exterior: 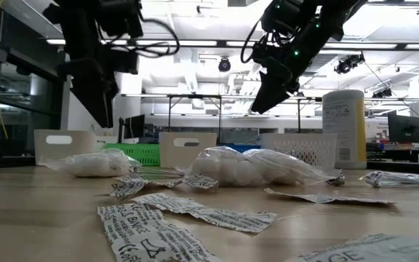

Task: Pick & Place Travel size toiletries
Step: Put the transparent cotton pack into the left white bin

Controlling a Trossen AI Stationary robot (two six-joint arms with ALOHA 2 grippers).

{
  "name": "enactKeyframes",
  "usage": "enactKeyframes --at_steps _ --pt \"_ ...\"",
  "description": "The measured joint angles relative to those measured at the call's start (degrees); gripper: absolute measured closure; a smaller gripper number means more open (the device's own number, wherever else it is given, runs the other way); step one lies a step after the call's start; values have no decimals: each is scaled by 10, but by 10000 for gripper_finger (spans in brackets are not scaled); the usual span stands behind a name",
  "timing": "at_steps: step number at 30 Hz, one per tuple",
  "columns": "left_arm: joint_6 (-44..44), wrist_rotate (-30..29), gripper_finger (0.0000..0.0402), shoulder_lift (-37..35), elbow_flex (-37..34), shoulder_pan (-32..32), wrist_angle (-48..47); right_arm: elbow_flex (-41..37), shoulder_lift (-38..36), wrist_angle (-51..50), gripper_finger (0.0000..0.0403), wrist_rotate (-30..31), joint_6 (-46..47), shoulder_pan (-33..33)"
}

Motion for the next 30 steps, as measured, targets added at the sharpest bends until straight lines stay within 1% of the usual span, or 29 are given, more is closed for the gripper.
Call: enactKeyframes --at_steps 3,8,11,17,30 --pt "-10 12 207 0 0 -30 9 0 0 2 89 0 -3 0" --pt "-42 14 156 18 -1 -72 14 0 0 2 89 0 -6 0" --pt "-47 19 136 37 -1 -90 26 0 0 10 89 0 -8 0" --pt "-58 31 131 78 0 -108 66 0 0 10 89 -2 -8 0" --pt "-63 34 131 148 0 -107 78 0 0 10 89 -5 -8 0"
